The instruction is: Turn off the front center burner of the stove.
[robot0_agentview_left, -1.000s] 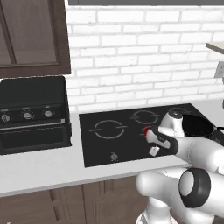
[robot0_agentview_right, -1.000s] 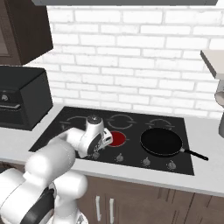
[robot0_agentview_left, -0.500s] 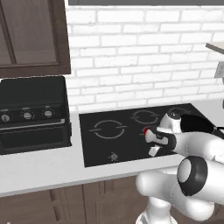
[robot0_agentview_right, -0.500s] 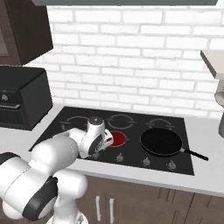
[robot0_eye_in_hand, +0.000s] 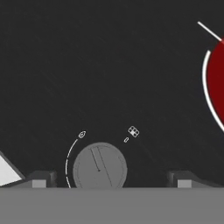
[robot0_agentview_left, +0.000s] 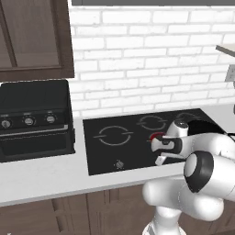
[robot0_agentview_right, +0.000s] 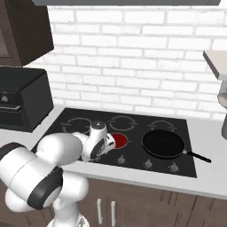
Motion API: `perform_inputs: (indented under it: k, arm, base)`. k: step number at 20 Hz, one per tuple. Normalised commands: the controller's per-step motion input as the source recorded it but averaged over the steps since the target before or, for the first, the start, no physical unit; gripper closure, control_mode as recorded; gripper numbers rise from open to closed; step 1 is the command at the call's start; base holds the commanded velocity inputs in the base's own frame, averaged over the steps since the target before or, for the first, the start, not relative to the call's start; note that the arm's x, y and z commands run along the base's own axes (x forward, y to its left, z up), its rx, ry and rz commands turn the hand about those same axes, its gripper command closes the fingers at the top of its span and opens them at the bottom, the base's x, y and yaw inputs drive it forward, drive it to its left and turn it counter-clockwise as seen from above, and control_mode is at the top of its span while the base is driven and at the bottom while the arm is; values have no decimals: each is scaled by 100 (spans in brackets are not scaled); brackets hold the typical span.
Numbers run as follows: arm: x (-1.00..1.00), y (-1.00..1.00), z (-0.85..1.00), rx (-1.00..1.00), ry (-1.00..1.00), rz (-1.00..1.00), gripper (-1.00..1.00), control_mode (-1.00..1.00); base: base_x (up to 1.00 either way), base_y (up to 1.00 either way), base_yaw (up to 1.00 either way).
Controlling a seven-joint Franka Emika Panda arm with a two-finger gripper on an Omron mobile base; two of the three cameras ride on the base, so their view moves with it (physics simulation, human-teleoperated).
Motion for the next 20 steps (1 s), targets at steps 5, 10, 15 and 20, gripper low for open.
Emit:
perform_inputs:
  k: [5,10,15,20]
  arm:
    - [12,0,-13,0,0,0,-100,-100]
    - [10,0,-18,0,0,0,-100,-100]
    - [0,0,-32,0,0,0,-100,-100]
    - [0,0,-32,0,0,0,100,-100]
  base:
    - [0,0,0]
    - [0,0,0]
    - [0,0,0]
    - [0,0,0]
